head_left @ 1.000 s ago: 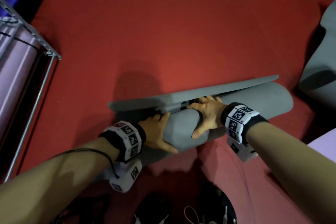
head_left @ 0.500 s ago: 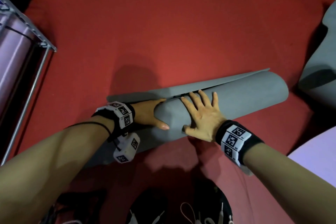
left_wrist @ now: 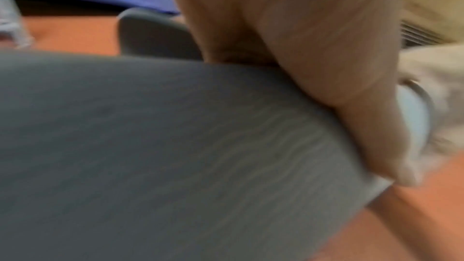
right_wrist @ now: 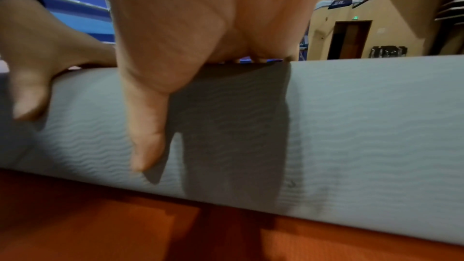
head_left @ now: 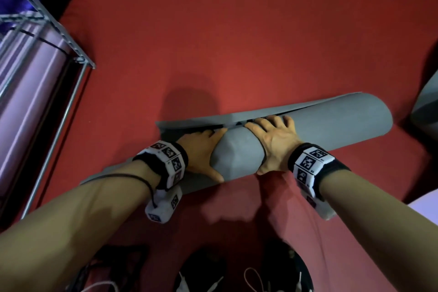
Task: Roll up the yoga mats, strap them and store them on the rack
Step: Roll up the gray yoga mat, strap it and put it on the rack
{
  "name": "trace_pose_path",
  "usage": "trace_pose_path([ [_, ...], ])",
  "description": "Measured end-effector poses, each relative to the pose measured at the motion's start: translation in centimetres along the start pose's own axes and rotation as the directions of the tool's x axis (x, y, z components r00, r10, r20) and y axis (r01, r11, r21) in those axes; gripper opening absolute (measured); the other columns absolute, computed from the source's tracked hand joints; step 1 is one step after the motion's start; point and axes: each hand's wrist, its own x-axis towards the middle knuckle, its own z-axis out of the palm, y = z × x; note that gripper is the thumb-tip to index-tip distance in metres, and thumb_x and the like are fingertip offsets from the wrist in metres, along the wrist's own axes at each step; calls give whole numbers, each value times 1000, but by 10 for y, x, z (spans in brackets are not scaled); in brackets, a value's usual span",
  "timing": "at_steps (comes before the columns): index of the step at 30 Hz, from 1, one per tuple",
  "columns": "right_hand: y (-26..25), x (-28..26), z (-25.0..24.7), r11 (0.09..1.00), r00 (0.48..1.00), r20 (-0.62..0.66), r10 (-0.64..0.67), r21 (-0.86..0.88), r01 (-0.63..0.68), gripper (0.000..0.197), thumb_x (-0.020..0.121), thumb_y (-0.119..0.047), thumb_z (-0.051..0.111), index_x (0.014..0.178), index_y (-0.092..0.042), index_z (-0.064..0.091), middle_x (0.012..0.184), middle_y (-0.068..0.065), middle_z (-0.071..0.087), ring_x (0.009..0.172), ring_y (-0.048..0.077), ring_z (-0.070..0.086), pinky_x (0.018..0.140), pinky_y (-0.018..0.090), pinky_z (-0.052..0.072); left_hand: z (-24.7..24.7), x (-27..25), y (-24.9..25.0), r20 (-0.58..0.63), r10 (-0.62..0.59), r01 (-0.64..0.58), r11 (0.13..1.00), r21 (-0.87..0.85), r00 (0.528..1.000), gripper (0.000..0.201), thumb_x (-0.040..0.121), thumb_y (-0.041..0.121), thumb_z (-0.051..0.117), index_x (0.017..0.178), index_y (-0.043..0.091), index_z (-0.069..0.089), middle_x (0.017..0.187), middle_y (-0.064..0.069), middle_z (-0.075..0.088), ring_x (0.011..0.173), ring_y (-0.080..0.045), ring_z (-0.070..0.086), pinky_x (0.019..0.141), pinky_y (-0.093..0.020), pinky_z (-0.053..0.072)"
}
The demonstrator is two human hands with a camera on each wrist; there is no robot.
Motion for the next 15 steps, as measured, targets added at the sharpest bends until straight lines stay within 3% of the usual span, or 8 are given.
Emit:
trace_pose_path([
  [4,-6,-11,1,998,998,41,47,27,-48,130,44,-71,77,151,-36,12,152,-3,28,137,30,21,111,54,14,-1,-9,3,-37,23,-22,1000,13,999,130,53,82,68,152,30,2,152,1,33,135,-25,39,108,-44,36],
  [9,-19,-50,13,997,991,124,48,50,-55,126,45,-73,74,149,-35,13,149,-6,31,139,30,20,110,52,17,9,-28,24,62,72,-69,997,-43,995,119,49,70,79,144,35,18,139,7,49,126,-21,50,103,-36,41],
  [15,-21,-56,7,989,987,159,18,139,-41,116,48,-68,78,139,-23,21,138,-2,43,134,27,29,112,48,18,18,-30,21,105,70,-51,982,-181,992,123,53,65,81,149,37,10,147,9,41,133,-17,42,110,-36,35],
])
